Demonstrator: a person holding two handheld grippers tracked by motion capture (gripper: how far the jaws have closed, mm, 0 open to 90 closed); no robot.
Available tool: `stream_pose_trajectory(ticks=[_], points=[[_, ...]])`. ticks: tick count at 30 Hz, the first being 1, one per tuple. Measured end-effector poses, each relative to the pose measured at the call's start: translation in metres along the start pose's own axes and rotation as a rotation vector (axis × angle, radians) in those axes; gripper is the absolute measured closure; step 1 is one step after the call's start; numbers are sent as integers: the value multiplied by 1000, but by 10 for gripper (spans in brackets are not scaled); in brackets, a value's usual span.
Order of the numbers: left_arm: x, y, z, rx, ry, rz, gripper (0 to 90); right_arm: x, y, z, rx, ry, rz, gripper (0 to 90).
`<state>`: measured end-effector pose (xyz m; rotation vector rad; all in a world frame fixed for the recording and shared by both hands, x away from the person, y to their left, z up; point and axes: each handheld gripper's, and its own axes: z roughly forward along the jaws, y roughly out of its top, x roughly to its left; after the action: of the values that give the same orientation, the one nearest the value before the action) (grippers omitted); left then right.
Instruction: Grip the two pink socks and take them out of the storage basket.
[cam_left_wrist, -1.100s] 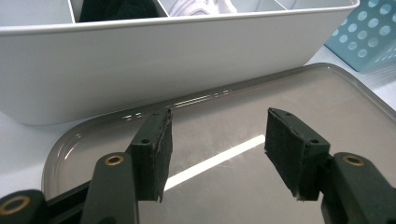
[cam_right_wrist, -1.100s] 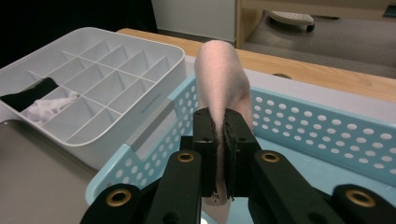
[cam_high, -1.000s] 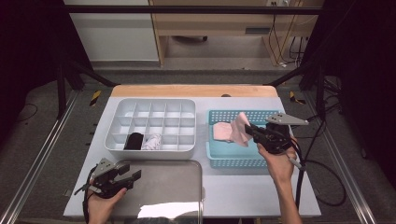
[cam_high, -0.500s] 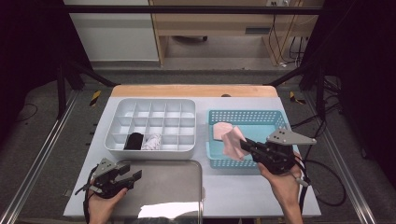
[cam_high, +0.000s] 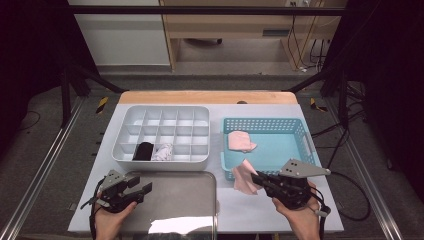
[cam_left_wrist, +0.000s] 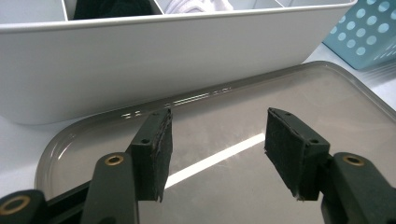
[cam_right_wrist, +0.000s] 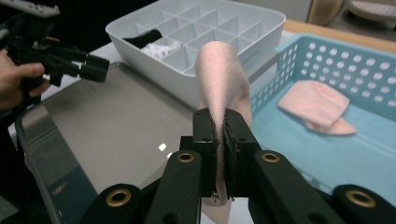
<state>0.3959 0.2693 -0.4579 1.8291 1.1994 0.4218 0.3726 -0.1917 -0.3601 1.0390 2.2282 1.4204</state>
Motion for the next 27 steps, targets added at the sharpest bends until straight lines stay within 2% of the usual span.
stream_pose_trajectory(ticks=[8, 13, 20, 27], points=[[0, 0, -2, -4, 0, -2, 406, 0, -25, 4, 61, 15, 30, 849], [0, 0, -3, -4, 1, -2, 406, -6, -39, 4, 94, 1, 66, 848], [-1, -1, -2, -1, 2, 2, 407, -20, -57, 4, 144, -36, 123, 838], [-1, -1, -2, -2, 6, 3, 407, -34, -74, 8, 196, -110, 140, 819]])
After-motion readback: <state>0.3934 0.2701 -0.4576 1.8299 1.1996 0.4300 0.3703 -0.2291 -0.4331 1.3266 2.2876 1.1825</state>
